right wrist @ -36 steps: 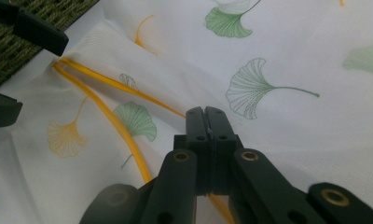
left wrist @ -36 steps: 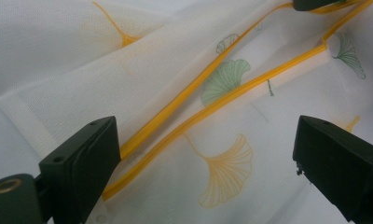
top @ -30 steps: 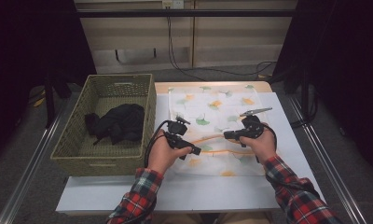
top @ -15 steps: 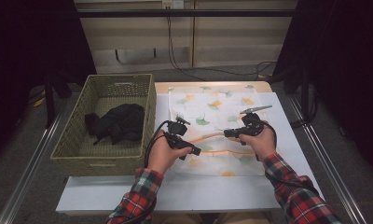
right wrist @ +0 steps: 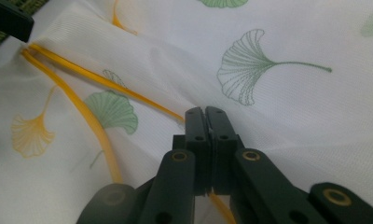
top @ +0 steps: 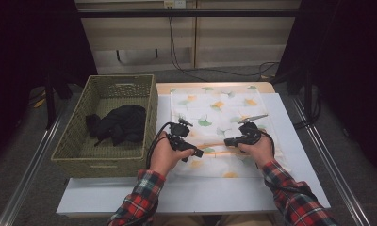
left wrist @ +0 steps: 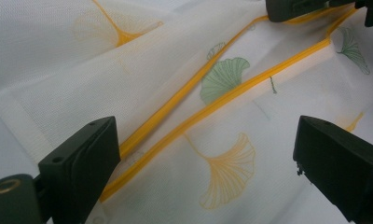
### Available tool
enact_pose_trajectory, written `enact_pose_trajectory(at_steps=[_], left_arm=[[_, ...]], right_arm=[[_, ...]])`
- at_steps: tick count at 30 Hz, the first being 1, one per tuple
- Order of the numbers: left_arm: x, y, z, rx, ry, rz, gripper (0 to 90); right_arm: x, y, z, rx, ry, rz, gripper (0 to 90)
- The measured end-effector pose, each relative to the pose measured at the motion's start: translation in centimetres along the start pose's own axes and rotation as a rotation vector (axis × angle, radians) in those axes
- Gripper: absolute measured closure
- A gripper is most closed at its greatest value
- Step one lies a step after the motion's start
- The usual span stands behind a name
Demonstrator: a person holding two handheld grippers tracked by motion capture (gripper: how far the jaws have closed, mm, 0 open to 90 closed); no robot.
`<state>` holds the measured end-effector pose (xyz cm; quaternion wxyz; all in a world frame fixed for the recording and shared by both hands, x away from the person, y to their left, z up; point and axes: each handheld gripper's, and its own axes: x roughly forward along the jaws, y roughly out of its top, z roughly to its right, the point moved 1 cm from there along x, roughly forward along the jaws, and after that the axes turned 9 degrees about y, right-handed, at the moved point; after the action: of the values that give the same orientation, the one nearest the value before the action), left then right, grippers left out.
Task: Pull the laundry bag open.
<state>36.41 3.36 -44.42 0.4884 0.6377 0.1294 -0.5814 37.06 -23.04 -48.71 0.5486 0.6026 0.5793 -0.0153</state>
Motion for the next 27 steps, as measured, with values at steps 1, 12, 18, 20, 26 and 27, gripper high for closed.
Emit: enact_pose_trajectory(at_steps=[1, 12, 18, 20, 26, 27], left_arm=[[0.0, 0.0, 0.0, 0.001, 0.0, 0.0, 6.8], [-0.1, 0.0, 0.0, 0.003, 0.01, 0.007, 6.5], [-0.1, 0.0, 0.2, 0.001, 0.001, 0.005, 6.4], [0.0, 0.0, 0.1, 0.003, -0.002, 0.007, 6.2], [-0.1, 0.1, 0.0, -0.001, -0.008, 0.013, 6.2], [-0.1, 0.1, -0.1, 0.002, -0.012, 0.012, 6.1]], right_arm=[[0.2, -0.1, 0.0, 0.0, -0.014, -0.006, 87.9], [0.4, -0.4, -0.5, -0.047, -0.037, 0.0, 89.8], [0.1, 0.0, -0.5, -0.037, -0.029, -0.013, 90.0], [-0.3, 0.3, -0.5, -0.027, -0.014, -0.002, 90.0], [-1.6, 1.5, -0.6, -0.004, -0.005, 0.041, 90.0], [-1.8, 1.8, -0.6, -0.006, -0.006, 0.051, 90.0]])
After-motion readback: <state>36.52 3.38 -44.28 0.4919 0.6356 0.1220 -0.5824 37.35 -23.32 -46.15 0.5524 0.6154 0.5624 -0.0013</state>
